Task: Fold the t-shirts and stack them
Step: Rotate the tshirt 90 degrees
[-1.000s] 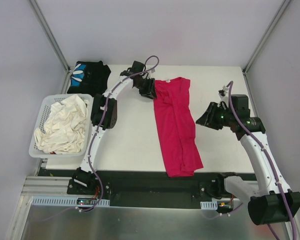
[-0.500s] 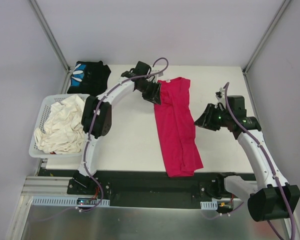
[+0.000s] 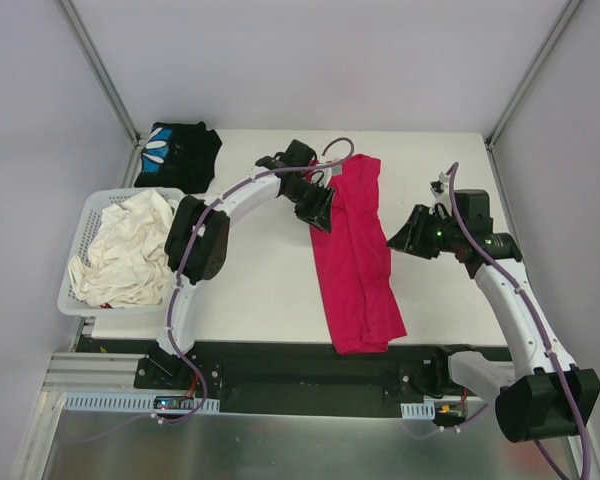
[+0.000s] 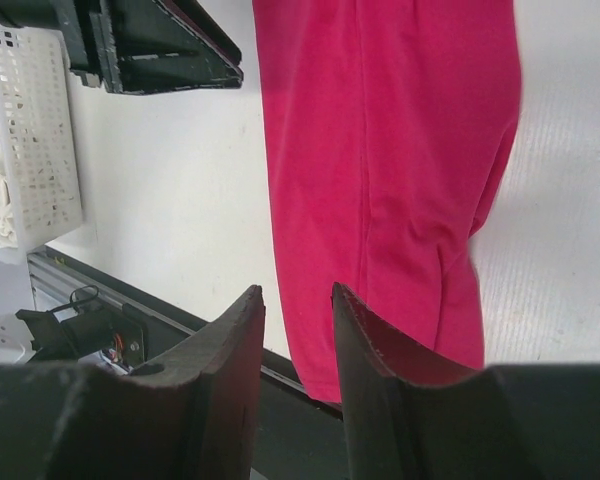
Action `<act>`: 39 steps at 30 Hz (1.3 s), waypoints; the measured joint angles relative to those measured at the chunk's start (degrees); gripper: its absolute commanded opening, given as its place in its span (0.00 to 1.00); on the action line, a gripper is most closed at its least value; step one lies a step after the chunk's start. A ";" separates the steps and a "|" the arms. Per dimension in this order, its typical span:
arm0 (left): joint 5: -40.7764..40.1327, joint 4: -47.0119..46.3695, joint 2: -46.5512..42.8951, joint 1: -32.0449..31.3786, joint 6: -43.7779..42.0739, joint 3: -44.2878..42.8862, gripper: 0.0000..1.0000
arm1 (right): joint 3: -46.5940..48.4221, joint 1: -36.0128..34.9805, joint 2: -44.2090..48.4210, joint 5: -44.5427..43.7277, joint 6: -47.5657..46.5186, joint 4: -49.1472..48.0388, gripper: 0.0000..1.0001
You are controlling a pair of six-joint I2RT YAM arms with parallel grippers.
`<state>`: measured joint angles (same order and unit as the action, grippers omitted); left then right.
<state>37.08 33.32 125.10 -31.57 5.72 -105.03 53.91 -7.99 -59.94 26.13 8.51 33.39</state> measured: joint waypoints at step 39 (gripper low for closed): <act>5.68 4.92 19.19 -0.52 4.31 -18.27 0.34 | 0.09 0.42 -2.08 1.73 -0.02 -0.92 0.37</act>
<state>42.76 38.24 144.29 -32.10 10.02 -123.31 54.00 -7.57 -62.02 27.86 8.49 32.47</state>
